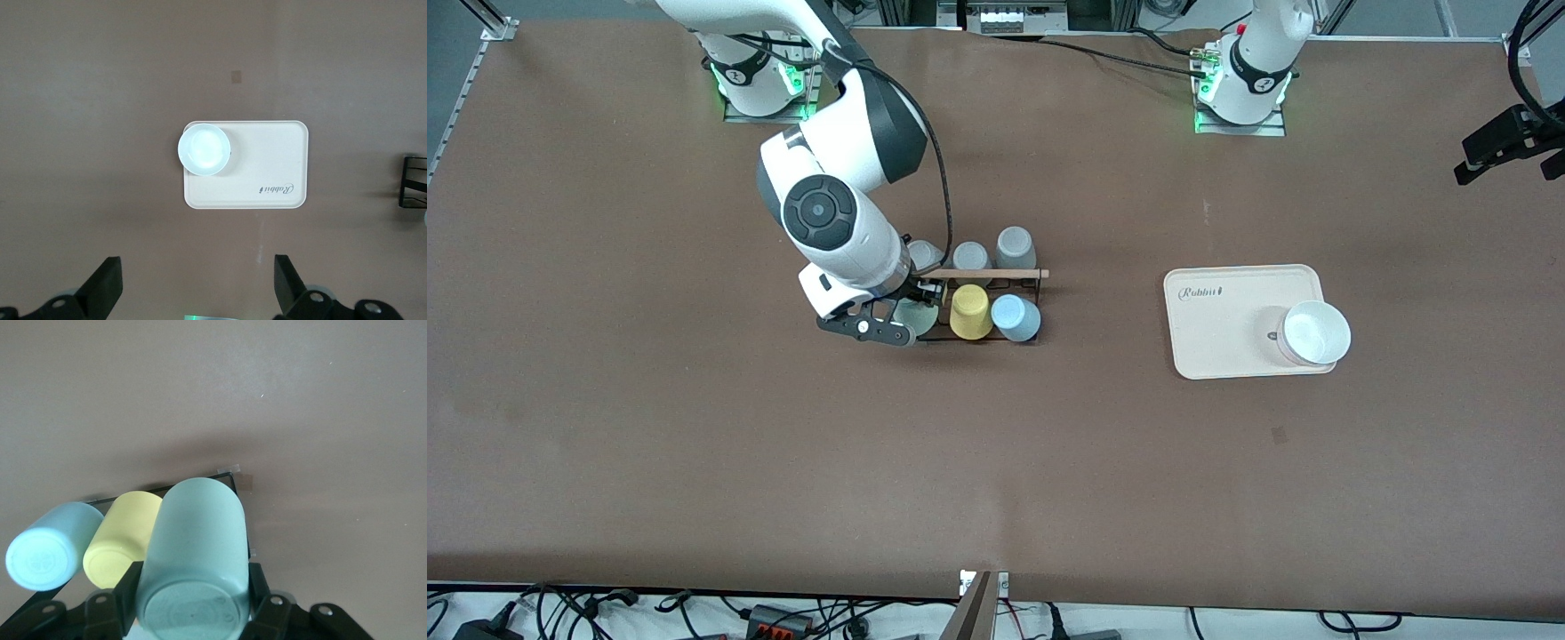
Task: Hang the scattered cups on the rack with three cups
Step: 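Carry the teal cup with the right gripper to the rack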
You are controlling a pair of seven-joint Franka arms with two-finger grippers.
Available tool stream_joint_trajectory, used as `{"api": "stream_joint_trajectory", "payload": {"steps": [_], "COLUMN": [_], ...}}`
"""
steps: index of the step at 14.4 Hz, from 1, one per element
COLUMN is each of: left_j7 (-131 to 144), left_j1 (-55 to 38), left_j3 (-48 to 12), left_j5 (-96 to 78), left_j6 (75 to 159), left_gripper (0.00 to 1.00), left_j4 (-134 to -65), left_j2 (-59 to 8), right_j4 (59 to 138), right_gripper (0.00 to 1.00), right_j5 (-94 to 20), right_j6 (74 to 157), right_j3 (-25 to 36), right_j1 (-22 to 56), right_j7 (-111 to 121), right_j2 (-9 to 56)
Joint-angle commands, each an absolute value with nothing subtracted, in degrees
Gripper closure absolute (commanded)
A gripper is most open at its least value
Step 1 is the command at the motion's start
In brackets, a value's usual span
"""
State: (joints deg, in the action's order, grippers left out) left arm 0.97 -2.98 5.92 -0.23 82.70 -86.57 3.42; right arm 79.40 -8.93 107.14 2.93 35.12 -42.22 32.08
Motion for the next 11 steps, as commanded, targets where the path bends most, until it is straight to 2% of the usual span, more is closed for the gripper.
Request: {"api": "stream_joint_trajectory", "payload": {"steps": [1, 11], "left_j7": [-0.1, 0.2], "left_j1": [-2.6, -2.7], "left_j3": [6.8, 6.3], "left_j5": [-3.9, -3.2], "left_j6": [82.1, 84.1], "left_gripper": [0.0, 0.0], "left_j4": [-85.7, -86.4], "left_j2": [2.2, 1.1], "right_j4": [76.9, 76.7], "right_gripper": [0.82, 0.81], "right_j5": [-9.5, -9.4], "right_j6": [106.8, 108.5], "right_j3": [3.5, 3.6], "right_j1": [36.6, 37.7], "right_j7": [-44.1, -45.1], "right_j2": [34.3, 36.2]}}
